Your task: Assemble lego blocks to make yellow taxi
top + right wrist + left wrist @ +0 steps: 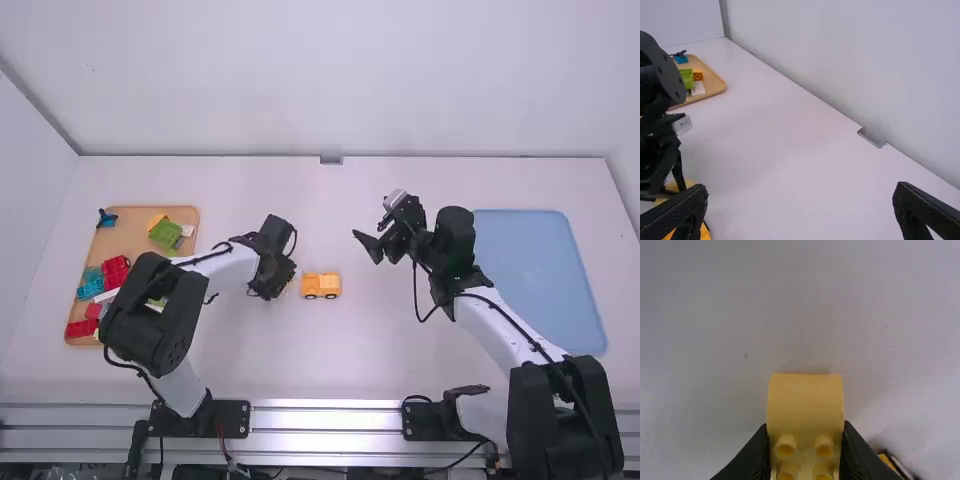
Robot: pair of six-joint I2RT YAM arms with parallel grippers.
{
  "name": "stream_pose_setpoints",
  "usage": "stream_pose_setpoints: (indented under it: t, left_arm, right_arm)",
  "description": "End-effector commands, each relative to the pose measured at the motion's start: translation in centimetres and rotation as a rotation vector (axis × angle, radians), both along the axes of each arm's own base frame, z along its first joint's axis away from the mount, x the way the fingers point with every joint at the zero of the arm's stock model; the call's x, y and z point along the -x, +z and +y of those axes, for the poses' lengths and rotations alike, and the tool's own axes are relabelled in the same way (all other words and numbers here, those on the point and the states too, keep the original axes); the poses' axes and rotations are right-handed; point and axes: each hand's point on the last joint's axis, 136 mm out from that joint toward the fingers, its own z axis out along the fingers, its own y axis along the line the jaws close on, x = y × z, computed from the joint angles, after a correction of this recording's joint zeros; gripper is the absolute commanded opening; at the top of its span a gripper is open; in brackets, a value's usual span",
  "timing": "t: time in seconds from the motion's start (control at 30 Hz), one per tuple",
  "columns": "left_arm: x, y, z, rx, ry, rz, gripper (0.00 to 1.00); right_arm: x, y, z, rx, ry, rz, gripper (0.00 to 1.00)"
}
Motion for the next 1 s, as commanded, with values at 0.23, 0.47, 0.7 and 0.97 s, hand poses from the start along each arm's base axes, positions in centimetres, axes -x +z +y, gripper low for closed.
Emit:
stream_pose_setpoints:
  t: [0.23,0.47,0.7,0.97]
  left_arm:
    - [1.9,-1.2,0.7,0.100,0.596,0.166,0.04]
    - [2.8,-1.4,1.8,0.055,0.709,0.191,0.06]
    - [2.4,-1.4,1.7,0.064,0.710,0.173,0.37]
    - [1.9,-1.3,1.6,0.072,0.698,0.155,0.99]
  right_arm:
    - [-0.4,-0.5,-0.5,0.017,-0.040,0.011,0.99]
    - [-0.4,-0.5,-0.5,0.017,-0.041,0.010,0.99]
    - [-0.4,-0.5,-0.5,0.017,-0.041,0.011,0.98]
    - [-0.4,-0.5,-0.5,0.017,-0.041,0.011,0.98]
